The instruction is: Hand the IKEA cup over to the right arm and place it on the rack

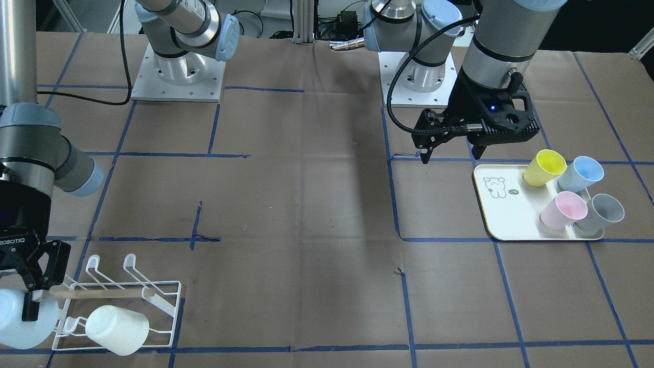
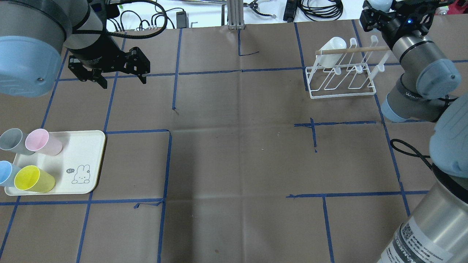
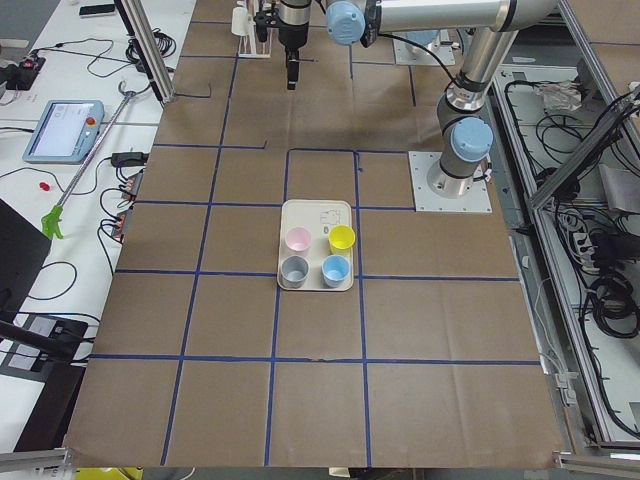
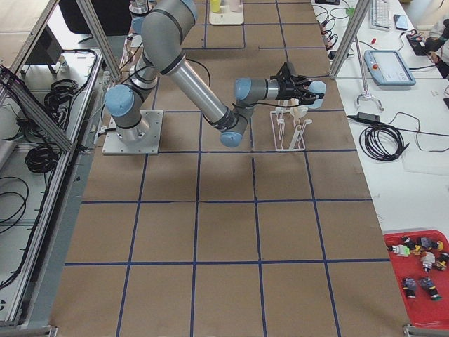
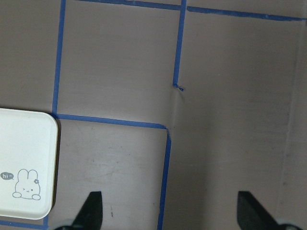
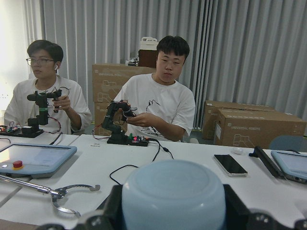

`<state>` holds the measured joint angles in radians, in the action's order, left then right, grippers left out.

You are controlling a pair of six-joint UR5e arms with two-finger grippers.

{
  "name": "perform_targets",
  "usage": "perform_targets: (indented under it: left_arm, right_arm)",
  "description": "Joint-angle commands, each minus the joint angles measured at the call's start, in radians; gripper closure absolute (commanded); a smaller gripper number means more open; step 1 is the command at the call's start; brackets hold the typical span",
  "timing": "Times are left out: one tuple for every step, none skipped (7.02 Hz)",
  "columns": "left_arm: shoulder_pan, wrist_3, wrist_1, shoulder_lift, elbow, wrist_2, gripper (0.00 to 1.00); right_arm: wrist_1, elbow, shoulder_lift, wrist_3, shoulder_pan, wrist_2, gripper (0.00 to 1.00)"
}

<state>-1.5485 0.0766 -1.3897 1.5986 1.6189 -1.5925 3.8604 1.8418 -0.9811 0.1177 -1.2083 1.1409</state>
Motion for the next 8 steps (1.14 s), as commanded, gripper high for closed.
perform_targets:
  left_arm:
    - [0.001, -0.006, -0.005, -0.002, -0.023, 0.009, 0.00]
    - [-0.001, -0.005, -0.032, -0.018, -0.025, 0.034, 0.00]
    - [-0.001, -0.003, -0.034, -0.019, -0.024, 0.028, 0.00]
    - [-0.001, -0.003, -0.034, -0.019, -0.024, 0.025, 0.00]
    - [-0.001, -0.003, -0.034, -0.020, -0.019, 0.023, 0.00]
    - [-0.001, -0.003, -0.029, -0.019, -0.008, 0.023, 0.00]
    - [-0.001, -0.004, -0.029, -0.016, -0.007, 0.020, 0.00]
    - [-0.001, -0.005, -0.031, -0.019, -0.007, 0.020, 0.00]
  right_arm:
    - [-0.012, -0.024, 0.025, 0.005, 0.006, 0.100, 0.64]
    - [-0.030, -0.050, 0.041, -0.006, 0.006, 0.100, 0.65]
    - [-0.035, -0.071, 0.067, -0.018, 0.006, 0.099, 0.67]
    - [-0.035, -0.082, 0.082, -0.054, 0.004, 0.099, 0.67]
    - [-0.035, -0.085, 0.085, -0.059, 0.003, 0.096, 0.67]
    - [-0.033, -0.072, 0.087, -0.059, 0.003, 0.085, 0.67]
    - [-0.033, -0.067, 0.090, -0.059, 0.003, 0.083, 0.68]
    - [-0.035, -0.044, 0.087, -0.061, 0.003, 0.083, 0.70]
